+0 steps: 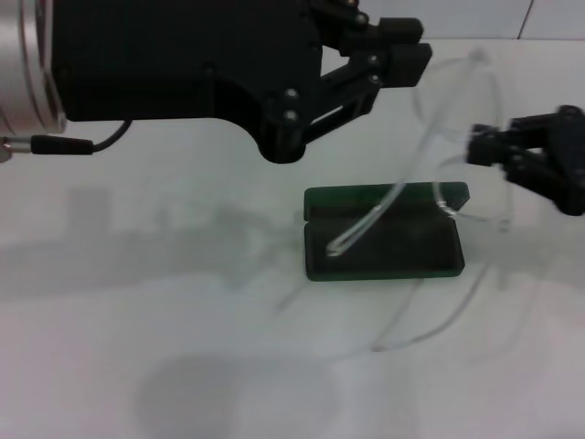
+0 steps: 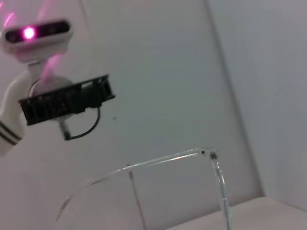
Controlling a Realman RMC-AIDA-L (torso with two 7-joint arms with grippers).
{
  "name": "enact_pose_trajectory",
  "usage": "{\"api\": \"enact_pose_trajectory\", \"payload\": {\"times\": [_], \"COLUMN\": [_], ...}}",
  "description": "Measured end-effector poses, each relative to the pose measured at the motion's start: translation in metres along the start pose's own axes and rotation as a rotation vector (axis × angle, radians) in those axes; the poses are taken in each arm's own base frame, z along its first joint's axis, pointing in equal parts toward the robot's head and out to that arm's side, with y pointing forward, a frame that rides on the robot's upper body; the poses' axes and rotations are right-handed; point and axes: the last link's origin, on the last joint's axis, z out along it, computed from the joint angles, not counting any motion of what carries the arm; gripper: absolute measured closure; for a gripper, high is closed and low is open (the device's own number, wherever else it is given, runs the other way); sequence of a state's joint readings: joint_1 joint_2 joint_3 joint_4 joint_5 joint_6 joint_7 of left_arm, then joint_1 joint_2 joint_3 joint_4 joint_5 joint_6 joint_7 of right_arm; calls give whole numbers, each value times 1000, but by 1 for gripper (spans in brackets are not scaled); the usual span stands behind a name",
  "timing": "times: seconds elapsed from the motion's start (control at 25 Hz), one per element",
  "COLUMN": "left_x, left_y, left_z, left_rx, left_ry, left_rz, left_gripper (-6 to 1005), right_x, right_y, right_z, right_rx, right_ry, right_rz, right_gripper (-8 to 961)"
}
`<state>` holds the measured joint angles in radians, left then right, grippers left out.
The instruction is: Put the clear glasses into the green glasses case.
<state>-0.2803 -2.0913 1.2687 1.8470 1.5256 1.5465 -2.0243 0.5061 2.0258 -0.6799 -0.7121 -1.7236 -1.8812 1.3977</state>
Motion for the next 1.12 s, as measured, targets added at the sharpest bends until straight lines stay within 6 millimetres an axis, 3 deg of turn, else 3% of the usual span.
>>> {"api": "enact_pose_trajectory", "payload": {"times": [0.28,0.72,1.12], "left_x": [-8,-17,-21], "left_y": [-2,-1,-5], "left_z": [3,3,-1], "left_rx": [-31,-59,-81], "left_ry": [8,6,75], "left_rz": [-28,-29,-56], "left_gripper": [902,903,904], "right_x": [-8,-19,-22], "right_y": [-3,8,16], "right_z": [32,59,64], "right_rx": [-71,-192,-241], "right_ry": [-20,-88,-131], "right_rz": [-53,-98,-108], "right_gripper": [879,878,880]}}
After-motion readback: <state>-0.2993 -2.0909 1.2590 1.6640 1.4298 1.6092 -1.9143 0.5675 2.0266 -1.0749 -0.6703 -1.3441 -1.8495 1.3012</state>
